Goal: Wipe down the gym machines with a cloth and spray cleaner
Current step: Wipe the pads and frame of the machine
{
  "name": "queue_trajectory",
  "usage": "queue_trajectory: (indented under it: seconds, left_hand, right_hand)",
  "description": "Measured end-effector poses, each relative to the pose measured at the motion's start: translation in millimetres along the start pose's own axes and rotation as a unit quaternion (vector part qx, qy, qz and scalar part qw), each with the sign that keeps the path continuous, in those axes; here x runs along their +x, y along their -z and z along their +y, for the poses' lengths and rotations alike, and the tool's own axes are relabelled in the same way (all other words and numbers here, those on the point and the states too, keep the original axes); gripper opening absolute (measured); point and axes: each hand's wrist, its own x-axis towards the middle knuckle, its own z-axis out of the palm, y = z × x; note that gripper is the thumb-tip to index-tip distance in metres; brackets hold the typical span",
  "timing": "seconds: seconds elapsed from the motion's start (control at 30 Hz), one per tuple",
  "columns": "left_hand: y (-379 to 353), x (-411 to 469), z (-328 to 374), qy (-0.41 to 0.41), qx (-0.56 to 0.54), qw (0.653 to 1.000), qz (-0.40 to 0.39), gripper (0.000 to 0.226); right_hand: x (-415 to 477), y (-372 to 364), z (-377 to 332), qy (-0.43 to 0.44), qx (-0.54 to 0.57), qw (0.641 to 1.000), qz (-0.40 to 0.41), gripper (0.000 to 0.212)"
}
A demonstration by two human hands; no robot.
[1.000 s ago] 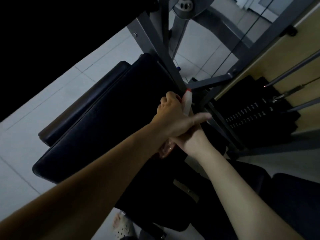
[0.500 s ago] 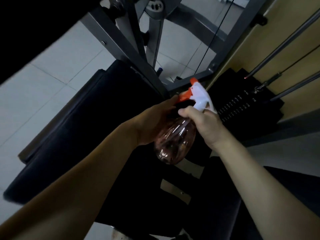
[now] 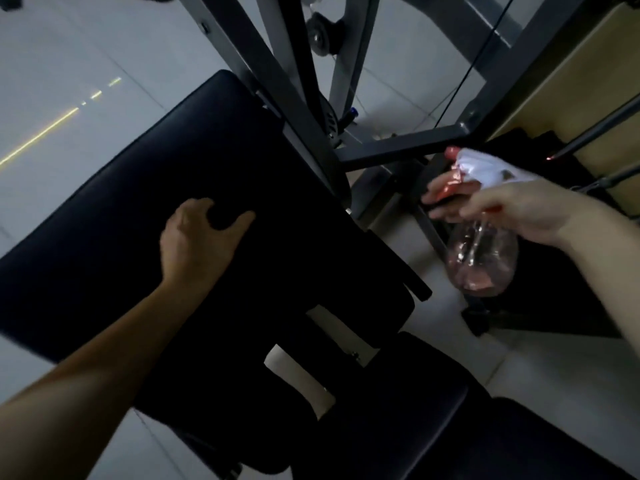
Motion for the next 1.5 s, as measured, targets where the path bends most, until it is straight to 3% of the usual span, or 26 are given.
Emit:
queue_trajectory:
  seconds: [0.07, 0.17, 0.3, 0.4, 0.5, 0.67, 0.77, 0.83, 1.03, 1.13, 1.23, 1.37, 1.43, 1.5]
  left_hand:
    - [-7.2, -8.8, -29.0, -0.042, 0.081, 0.996, -0.023, 0.055]
    - [-20.0, -19.4, -43.9, -0.088, 0.094, 0.991, -0.022, 0.06]
    - [-33.7, -19.5, -48.5, -0.13, 0.124, 0.984, 0.024, 0.061]
    - [-41.6, -21.0, -52.5, -0.151, 0.154, 0.975, 0.06, 0.058]
    - [-44.1, -21.2, -51.0, -0.149, 0.198, 0.966, 0.069, 0.054]
    - [-44.2, -23.2, -48.6, -0.141, 0.215, 0.963, 0.083, 0.053]
    - [-45.8, -21.9, -48.0, -0.143, 0.215, 0.963, 0.072, 0.053]
    - [-44.5, -20.9, -48.5, -0.149, 0.22, 0.961, 0.072, 0.053]
    - [-41.3, -21.4, -44.1, -0.146, 0.233, 0.958, 0.077, 0.05]
    - [-40.2, -20.7, -41.5, -0.15, 0.233, 0.959, 0.062, 0.051]
    - [-26.4, -24.8, -39.4, -0.138, 0.173, 0.974, 0.039, 0.048]
    - [7.3, -43.8, -46.5, -0.033, -0.02, 0.999, -0.026, 0.03]
    - [25.9, -55.2, -61.8, 0.067, -0.156, 0.982, -0.085, 0.023]
    - [41.5, -67.3, -80.1, 0.181, -0.294, 0.927, -0.146, 0.021]
  right_hand:
    - [14.0, 23.1, 22.4, -0.073, -0.055, 0.995, -0.028, 0.058]
    - [43.3, 36.4, 52.5, -0.155, -0.125, 0.976, -0.085, 0.054]
    - [63.4, 34.9, 73.2, -0.186, -0.112, 0.974, -0.057, 0.06]
    - [76.1, 26.6, 70.0, -0.16, -0.092, 0.982, -0.042, 0.053]
    - [92.5, 21.0, 55.0, -0.115, -0.105, 0.985, -0.08, 0.045]
    - [118.3, 0.7, 18.1, -0.048, -0.09, 0.994, -0.042, 0.045]
    - [129.7, -9.9, -6.0, -0.002, -0.129, 0.989, -0.07, 0.044]
    - [133.1, -19.5, -20.3, 0.019, -0.13, 0.989, -0.063, 0.031]
    - [138.2, -53.1, -45.2, 0.033, -0.152, 0.987, -0.039, 0.018]
    - [134.4, -61.6, -44.8, 0.058, -0.155, 0.986, 0.007, 0.03]
    - [122.8, -79.7, -50.6, 0.052, -0.158, 0.985, 0.034, 0.03]
    - [93.2, -123.9, -65.3, 0.097, -0.148, 0.983, 0.055, 0.023]
    - [73.8, -153.1, -70.2, 0.118, -0.119, 0.985, 0.044, 0.027]
    - [54.6, -182.5, -71.6, 0.129, -0.08, 0.988, 0.021, 0.037]
